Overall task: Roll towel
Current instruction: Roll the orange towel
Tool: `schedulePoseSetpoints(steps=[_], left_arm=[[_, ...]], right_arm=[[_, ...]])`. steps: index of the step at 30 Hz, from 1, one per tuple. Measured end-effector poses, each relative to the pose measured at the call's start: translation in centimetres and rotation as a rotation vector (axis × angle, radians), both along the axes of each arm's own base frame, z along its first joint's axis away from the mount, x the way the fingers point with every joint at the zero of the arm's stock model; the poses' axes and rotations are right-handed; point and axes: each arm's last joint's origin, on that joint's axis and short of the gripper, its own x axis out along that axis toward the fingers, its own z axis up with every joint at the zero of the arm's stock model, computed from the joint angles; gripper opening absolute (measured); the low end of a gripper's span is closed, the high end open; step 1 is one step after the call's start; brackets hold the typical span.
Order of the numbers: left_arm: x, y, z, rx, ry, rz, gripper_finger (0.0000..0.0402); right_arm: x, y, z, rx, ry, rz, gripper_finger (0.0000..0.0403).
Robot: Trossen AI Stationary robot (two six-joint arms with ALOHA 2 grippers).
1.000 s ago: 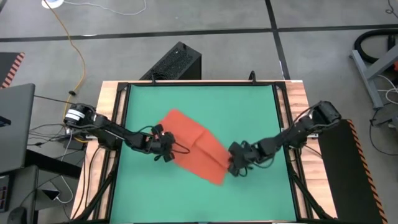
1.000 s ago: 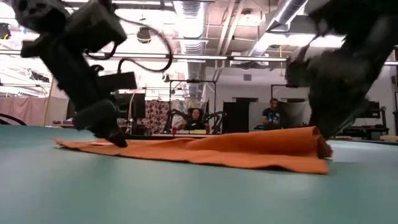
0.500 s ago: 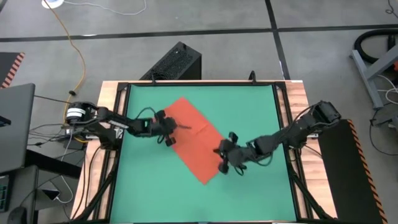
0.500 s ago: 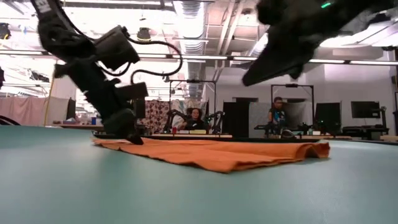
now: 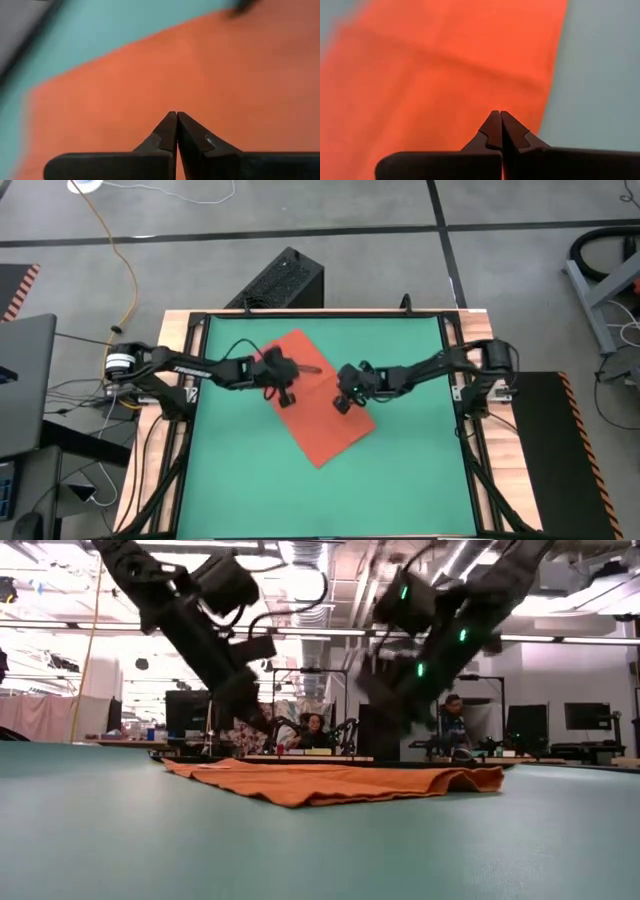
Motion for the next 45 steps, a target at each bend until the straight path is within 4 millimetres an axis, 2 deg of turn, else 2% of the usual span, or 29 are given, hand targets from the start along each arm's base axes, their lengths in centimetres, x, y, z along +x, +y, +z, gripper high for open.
schedulePoseSetpoints(steps=[2,7,12,19,21,25,30,34,38,41,45], left_arm=[[0.3,-2.0,0.0,-0.087,-0.022,-0.085,0.0000],[0.2,-7.2,-0.7,-0.163,-0.037,-0.194,0.0000],[0.1,-10.5,-2.7,-0.163,-0.012,-0.217,0.0000],[1.5,-12.4,-6.3,-0.189,-0.040,-0.237,0.0000],[1.4,-12.5,-7.4,-0.208,0.004,-0.218,0.0000],[0.6,-12.5,-8.1,-0.248,0.120,-0.162,0.0000],[-0.5,-13.1,-7.3,-0.258,0.194,-0.189,0.0000],[-1.8,-13.0,-5.8,-0.228,0.259,-0.259,0.0000],[-3.7,-12.3,-4.0,-0.184,0.324,-0.205,0.0000],[-4.3,-12.2,-2.3,-0.163,0.272,-0.172,0.0000],[-4.1,-12.9,-0.1,-0.202,0.110,-0.192,0.0000]], right_arm=[[0.0,0.1,-1.2,0.009,0.045,-0.009,0.0006],[-0.3,0.8,-2.3,0.039,0.124,-0.058,0.0006],[-0.9,1.8,-2.6,0.051,0.149,-0.150,0.0005],[-1.4,3.5,-2.7,0.055,0.162,-0.188,0.0005],[-1.5,4.0,-2.8,0.068,0.160,-0.196,0.0005],[-2.2,5.7,-3.1,0.095,0.192,-0.235,0.0005],[-3.1,7.6,-3.3,0.095,0.215,-0.271,0.0005],[-3.4,9.0,-3.3,0.112,0.198,-0.273,0.0005],[-3.8,9.9,-3.3,0.116,0.181,-0.300,0.0005],[-3.8,10.7,-3.1,0.076,0.154,-0.289,0.0005],[-3.5,12.2,-1.4,-0.017,0.103,-0.225,0.0007]])
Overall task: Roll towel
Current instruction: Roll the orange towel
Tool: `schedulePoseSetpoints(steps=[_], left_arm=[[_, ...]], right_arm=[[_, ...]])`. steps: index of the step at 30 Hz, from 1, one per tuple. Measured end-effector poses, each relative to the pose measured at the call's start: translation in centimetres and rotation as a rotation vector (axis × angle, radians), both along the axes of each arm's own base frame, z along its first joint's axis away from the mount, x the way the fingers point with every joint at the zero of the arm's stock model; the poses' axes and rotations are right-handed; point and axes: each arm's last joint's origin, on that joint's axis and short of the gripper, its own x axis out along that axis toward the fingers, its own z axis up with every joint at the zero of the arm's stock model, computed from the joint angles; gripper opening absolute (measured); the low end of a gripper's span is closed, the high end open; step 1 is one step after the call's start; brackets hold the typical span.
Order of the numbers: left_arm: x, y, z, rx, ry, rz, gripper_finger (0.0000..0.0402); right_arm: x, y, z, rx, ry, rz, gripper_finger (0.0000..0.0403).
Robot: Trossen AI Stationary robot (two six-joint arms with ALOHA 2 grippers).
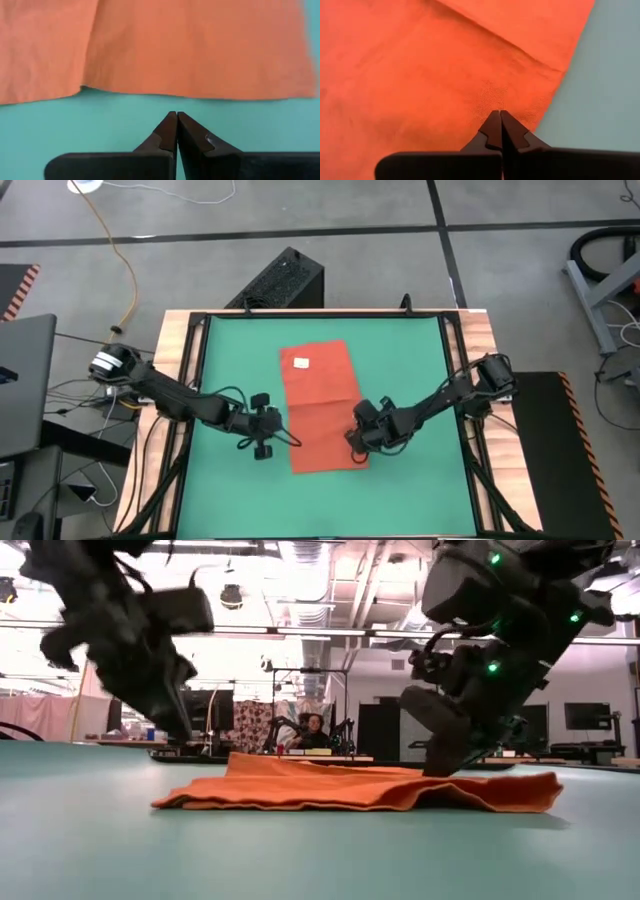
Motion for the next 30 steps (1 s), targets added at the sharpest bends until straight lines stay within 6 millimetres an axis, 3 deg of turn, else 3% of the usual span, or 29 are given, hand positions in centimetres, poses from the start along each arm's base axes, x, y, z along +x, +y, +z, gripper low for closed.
schedulePoseSetpoints(steps=[5,11,16,21,30], left_arm=[[1.1,-1.9,1.6,-0.062,-0.227,-0.067,0.0000],[2.4,-3.7,0.1,-0.055,-0.294,-0.137,0.0000],[3.6,-4.3,-3.2,-0.087,-0.249,-0.152,0.0000],[4.0,-4.8,-5.4,-0.126,-0.211,-0.128,0.0000],[3.7,-5.6,-5.7,-0.157,-0.192,-0.126,0.0000]], right_arm=[[0.2,3.2,3.9,-0.046,-0.102,0.185,0.0010],[-1.8,7.4,4.9,-0.058,-0.133,0.363,0.0008],[-2.7,9.2,2.6,-0.016,-0.090,0.351,0.0008],[-2.7,9.4,-0.5,0.039,0.002,0.280,0.0008],[-3.9,10.4,-1.2,0.065,-0.023,0.188,0.0008]])
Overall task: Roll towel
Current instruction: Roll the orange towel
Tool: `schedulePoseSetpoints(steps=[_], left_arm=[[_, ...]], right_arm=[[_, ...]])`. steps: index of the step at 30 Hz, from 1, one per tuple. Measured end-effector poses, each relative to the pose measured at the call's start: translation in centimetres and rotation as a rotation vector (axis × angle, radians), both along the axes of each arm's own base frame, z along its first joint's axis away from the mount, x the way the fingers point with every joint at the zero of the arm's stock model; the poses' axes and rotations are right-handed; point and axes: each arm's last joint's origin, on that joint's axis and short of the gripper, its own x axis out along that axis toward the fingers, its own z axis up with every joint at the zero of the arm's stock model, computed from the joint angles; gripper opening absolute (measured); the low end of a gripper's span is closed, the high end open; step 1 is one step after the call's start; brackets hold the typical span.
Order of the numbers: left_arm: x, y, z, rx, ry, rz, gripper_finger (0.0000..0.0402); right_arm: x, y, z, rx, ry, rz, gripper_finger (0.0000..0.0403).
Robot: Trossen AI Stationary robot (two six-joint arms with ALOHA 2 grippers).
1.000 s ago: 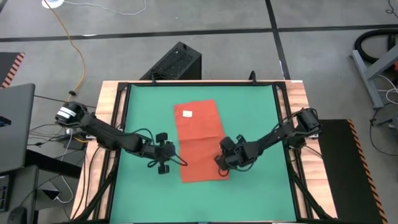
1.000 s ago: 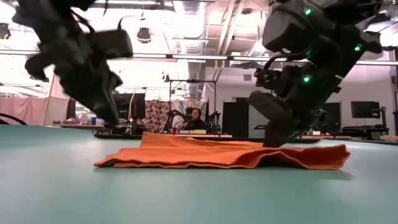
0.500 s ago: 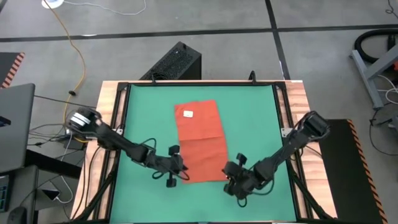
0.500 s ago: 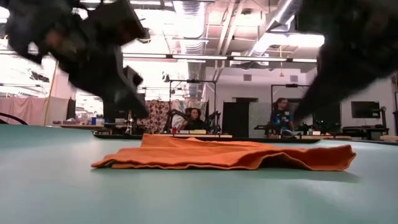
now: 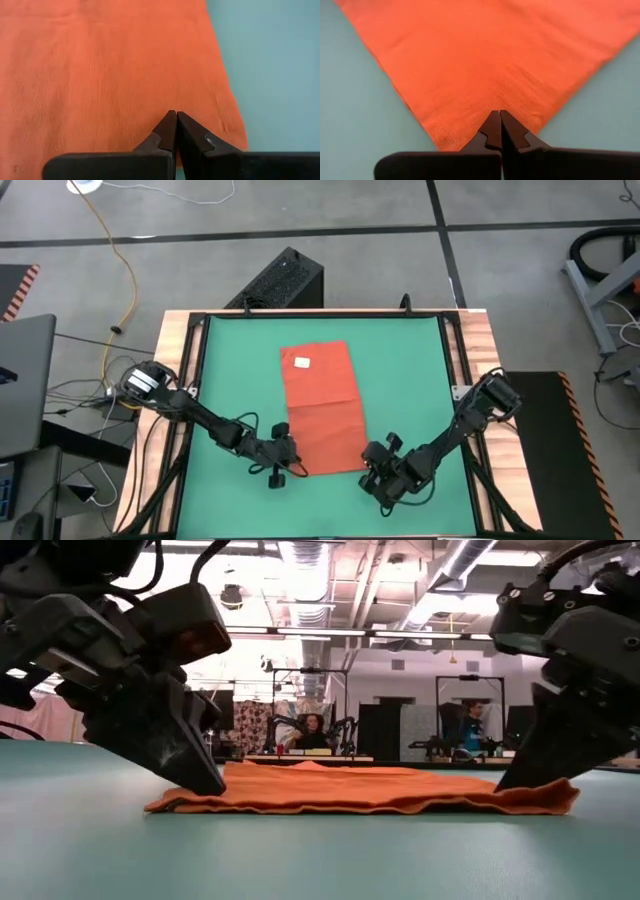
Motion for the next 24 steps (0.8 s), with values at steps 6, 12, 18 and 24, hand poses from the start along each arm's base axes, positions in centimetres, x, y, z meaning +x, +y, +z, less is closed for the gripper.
schedulePoseSetpoints(steps=[6,12,18,24], left_arm=[[0.1,-0.7,0.6,-0.030,-0.063,-0.036,0.0000],[0.0,-1.6,1.0,-0.044,-0.123,-0.045,0.0000],[-0.4,-2.2,0.8,-0.051,-0.105,-0.036,0.0000],[-0.5,-2.3,0.7,-0.044,-0.097,-0.038,0.0000]], right_arm=[[-0.3,0.2,0.0,0.013,-0.019,-0.029,0.0008],[0.6,0.2,0.5,-0.032,-0.070,-0.021,0.0008],[0.6,1.2,2.7,-0.127,-0.024,-0.014,0.0008],[-0.1,2.0,2.7,-0.115,-0.017,-0.016,0.0008]])
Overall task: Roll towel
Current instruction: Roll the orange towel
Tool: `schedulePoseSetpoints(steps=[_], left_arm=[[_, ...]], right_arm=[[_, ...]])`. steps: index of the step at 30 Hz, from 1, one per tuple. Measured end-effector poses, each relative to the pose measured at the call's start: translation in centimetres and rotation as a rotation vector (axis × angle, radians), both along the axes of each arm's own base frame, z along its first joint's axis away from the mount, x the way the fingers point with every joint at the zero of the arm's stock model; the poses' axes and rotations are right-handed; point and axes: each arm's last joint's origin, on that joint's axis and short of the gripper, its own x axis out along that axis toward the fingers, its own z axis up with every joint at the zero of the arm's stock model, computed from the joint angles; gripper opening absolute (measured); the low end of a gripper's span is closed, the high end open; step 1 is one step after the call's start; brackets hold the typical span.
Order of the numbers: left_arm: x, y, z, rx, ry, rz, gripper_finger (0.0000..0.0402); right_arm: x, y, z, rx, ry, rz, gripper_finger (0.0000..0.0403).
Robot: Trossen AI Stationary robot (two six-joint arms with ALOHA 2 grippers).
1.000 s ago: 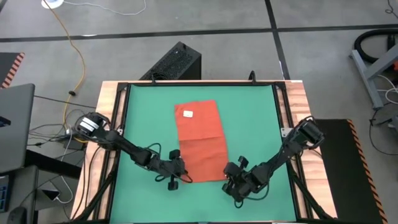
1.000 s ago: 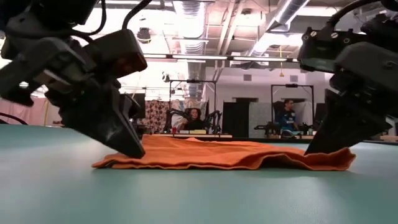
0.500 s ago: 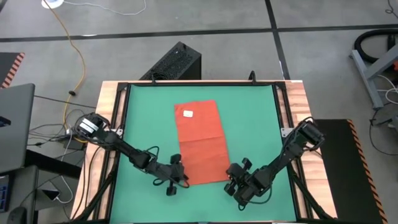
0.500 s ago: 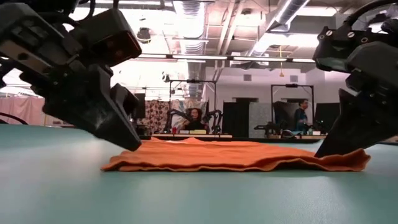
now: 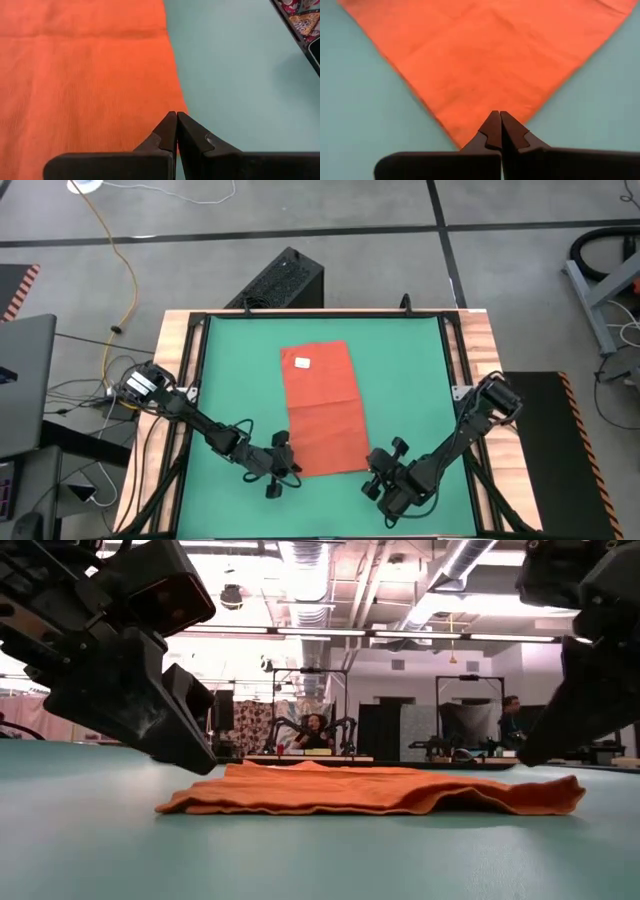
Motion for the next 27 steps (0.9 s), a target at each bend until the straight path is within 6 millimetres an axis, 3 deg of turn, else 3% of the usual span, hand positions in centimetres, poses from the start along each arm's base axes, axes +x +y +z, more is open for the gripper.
schedulePoseSetpoints(steps=[11,24,27], left_arm=[[0.0,-0.1,0.0,0.001,0.000,-0.033,0.0000],[0.0,-1.0,0.9,0.004,-0.116,-0.027,0.0000],[0.0,-1.5,0.0,0.026,-0.119,0.007,0.0000]], right_arm=[[-0.9,0.4,-3.2,0.084,0.106,-0.072,0.0008],[-1.3,0.6,-3.3,0.105,0.088,-0.106,0.0008],[-1.1,0.5,-3.3,0.102,0.093,-0.103,0.0008]])
